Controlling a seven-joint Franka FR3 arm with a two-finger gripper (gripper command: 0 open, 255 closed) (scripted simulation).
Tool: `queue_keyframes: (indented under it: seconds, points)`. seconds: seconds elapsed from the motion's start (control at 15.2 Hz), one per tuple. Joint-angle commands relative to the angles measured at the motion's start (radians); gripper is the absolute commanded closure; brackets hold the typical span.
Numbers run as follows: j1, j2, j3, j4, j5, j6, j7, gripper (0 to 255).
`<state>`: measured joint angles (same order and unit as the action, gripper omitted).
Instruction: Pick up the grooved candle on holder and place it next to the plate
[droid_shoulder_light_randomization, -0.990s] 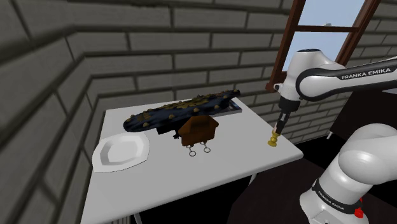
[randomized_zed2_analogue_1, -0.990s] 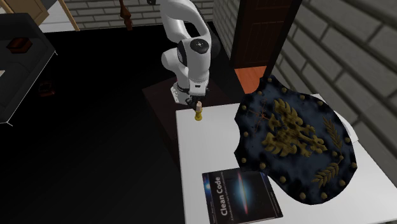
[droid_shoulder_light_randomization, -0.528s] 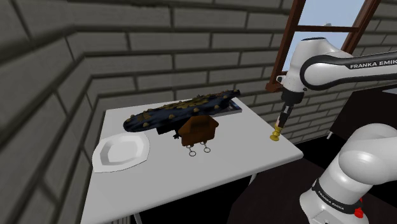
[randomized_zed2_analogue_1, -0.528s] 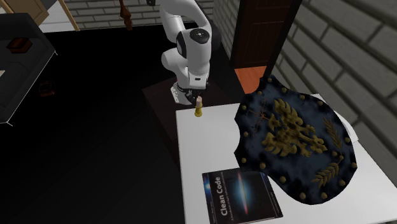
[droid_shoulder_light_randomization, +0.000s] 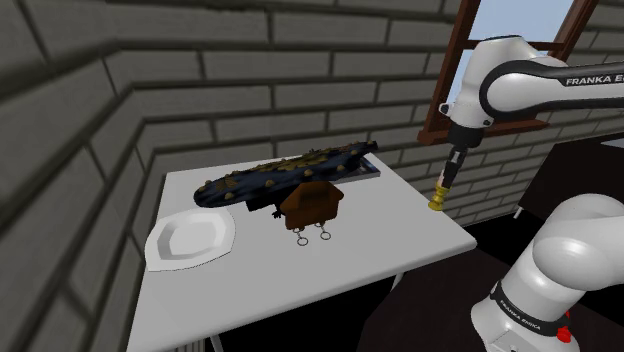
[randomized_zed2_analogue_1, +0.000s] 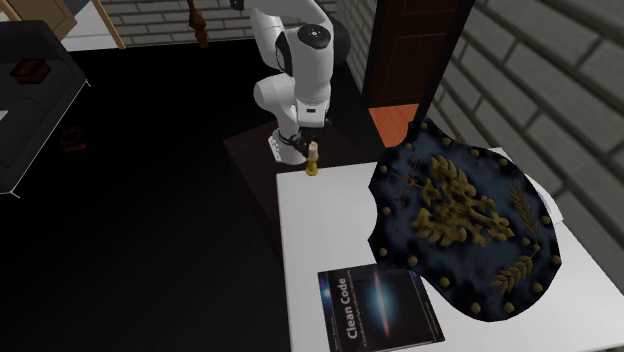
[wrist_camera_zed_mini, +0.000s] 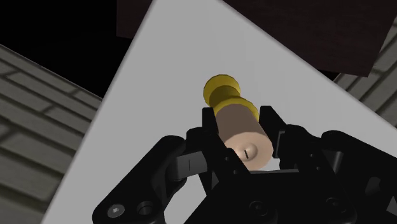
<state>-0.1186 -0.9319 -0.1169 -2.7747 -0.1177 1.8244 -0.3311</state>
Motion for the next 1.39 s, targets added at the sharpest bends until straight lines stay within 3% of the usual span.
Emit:
queue_keyframes:
  seconds: [0.0, 1.19, 1.32]
  points:
    - [0.0, -0.003, 0.001, 0.026, 0.002, -0.03, -0.003, 255]
    - [0.01, 0.024, 0.021, 0.282, 0.022, -0.258, -0.01, 255]
    - [0.02, 0.029, 0.044, 0.278, 0.041, -0.251, 0.014, 255]
